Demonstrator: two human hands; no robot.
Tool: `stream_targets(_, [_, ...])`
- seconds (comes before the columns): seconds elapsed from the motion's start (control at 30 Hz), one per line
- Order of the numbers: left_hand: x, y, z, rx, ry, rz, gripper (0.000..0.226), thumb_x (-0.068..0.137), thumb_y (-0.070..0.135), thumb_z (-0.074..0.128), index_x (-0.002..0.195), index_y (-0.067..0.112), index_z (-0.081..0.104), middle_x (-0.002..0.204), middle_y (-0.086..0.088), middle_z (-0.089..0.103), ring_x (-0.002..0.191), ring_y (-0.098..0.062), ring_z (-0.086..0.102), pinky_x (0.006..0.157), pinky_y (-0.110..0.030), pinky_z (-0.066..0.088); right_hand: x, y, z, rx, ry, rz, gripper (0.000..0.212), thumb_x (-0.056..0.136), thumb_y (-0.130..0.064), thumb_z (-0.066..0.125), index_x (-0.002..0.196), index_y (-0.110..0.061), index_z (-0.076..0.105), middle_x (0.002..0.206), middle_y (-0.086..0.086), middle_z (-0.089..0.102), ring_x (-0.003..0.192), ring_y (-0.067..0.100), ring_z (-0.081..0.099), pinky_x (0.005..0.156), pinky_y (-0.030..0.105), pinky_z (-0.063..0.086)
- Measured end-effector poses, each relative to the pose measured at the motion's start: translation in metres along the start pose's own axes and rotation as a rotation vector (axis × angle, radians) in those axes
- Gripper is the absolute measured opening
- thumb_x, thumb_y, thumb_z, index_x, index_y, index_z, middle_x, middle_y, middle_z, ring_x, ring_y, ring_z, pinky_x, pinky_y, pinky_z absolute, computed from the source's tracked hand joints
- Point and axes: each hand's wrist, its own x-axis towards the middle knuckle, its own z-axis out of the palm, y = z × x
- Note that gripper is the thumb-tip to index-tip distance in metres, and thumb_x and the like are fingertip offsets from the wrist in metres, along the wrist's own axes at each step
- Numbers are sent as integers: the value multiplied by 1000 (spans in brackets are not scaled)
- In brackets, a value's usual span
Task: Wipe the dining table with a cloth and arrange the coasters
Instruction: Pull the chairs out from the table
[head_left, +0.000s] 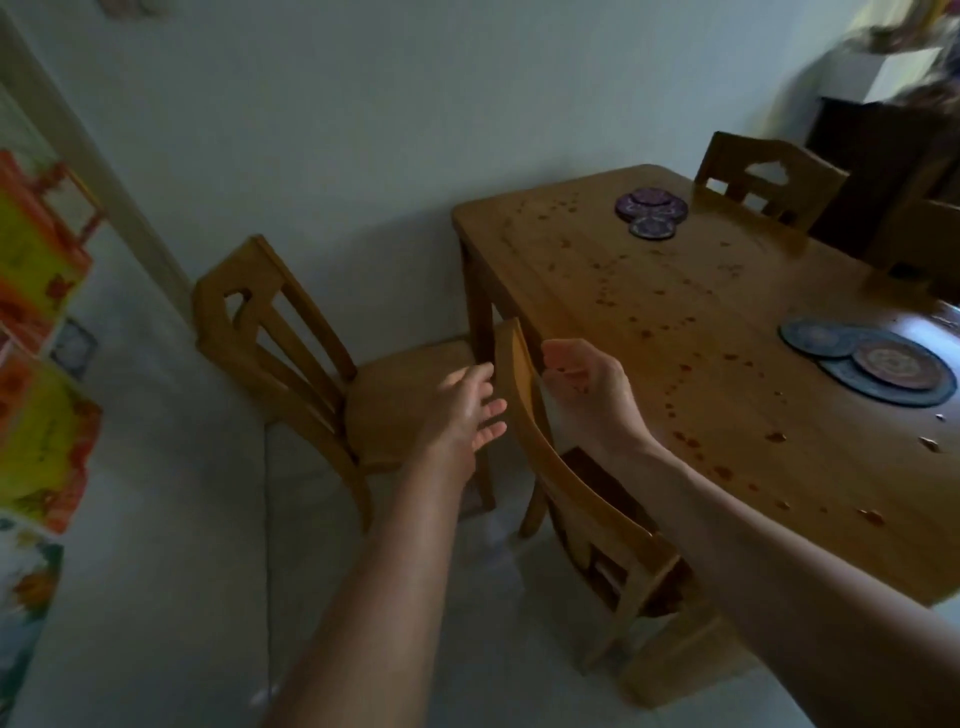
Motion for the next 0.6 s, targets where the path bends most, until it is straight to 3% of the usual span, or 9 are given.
stream_targets(0.13, [8,39,-29,-149,28,13,7,96,23,57,98,17,59,99,-6,66,89,-25,66,88,-43,53,33,-20,27,114,53,-7,24,94,-8,56,111,-21,65,105,-2,68,97,17,66,77,36,58])
stream_targets(0.23, [24,64,-53,-166,37,22,10,97,22,55,103,14,58,99,-7,65,88,-25,65,93,-45,51,57,-36,56,143,30,-24,24,94,-9,56,114,-17,65,102,1,69,92,19,67,77,43,59])
stream_targets(0.43, [87,119,-122,-119,51,58,7,97,24,56,95,18,58,102,-7,68,92,-27,69,88,-43,54,108,-70,142,154,-39,-2,26,95,-8,55,120,-13,64,107,4,67,94,20,68,78,38,59])
stream_targets(0.53, [124,144,-163,-85,46,53,9,98,25,54,92,18,56,108,-8,67,91,-26,68,84,-42,53,134,-88,193,178,-60,18,22,96,-8,54,115,-15,63,105,4,67,79,17,69,64,30,57])
stream_targets(0.6, [148,157,-191,-57,66,61,10,98,26,53,95,17,57,110,-8,68,90,-26,68,81,-41,54,150,-98,227,183,-86,34,19,96,-8,55,109,-20,62,102,3,66,71,14,69,60,31,56])
